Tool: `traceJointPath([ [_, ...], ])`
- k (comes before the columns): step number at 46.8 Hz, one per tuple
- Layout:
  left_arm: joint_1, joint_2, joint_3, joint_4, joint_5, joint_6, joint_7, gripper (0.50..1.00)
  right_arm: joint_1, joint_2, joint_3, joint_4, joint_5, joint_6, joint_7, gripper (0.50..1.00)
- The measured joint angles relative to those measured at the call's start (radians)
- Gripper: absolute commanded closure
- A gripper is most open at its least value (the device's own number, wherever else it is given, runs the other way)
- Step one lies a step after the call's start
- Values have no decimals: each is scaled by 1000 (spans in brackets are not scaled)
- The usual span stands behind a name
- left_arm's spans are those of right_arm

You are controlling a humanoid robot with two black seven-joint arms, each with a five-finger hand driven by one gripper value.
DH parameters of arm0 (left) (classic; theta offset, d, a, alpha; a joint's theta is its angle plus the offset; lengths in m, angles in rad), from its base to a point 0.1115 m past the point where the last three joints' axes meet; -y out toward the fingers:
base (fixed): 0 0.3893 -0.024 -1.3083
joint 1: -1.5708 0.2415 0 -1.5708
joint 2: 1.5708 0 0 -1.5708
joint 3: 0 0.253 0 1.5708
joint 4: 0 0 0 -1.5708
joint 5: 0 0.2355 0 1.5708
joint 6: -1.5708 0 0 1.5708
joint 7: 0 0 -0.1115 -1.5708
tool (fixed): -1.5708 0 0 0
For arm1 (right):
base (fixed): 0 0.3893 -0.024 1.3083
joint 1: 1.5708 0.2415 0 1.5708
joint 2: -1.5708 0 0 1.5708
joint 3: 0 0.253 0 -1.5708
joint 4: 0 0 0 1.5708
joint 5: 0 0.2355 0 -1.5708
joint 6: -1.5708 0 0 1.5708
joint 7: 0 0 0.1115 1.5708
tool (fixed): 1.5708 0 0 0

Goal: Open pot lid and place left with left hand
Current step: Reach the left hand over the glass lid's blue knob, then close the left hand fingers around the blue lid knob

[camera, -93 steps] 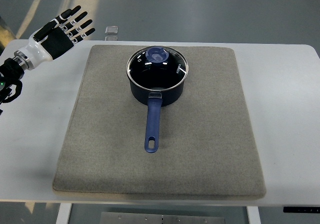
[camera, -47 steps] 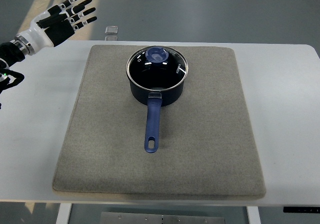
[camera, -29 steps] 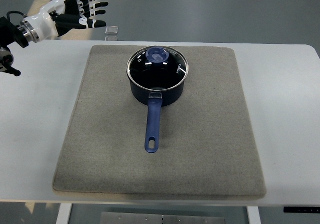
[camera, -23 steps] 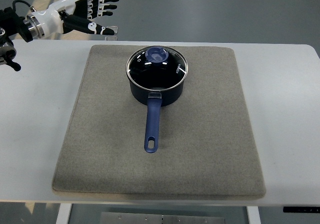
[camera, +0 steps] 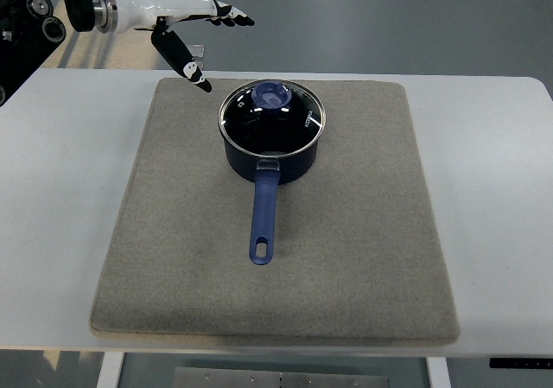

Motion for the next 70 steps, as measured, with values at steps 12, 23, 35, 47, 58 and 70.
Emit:
traceJointPath([
  [12, -171, -1, 326, -32, 2, 17, 0, 519, 0, 0, -1, 0, 0, 0, 0, 585],
  [23, -177, -13, 391, -85, 4, 103, 0, 519, 0, 0, 0, 0, 0, 0, 0, 585],
  [35, -182, -100, 393, -64, 18, 103, 13, 519, 0, 0, 0, 0, 0, 0, 0, 585],
  [47, -185, -121, 393, -43, 79, 103, 17, 570, 0, 0, 0, 0, 0, 0, 0, 585],
  [58, -185, -140, 393, -16, 90, 103, 19, 628, 0, 0, 0, 0, 0, 0, 0, 585],
  [70, -182, -153, 393, -4, 91, 103, 20, 634, 0, 0, 0, 0, 0, 0, 0, 585],
])
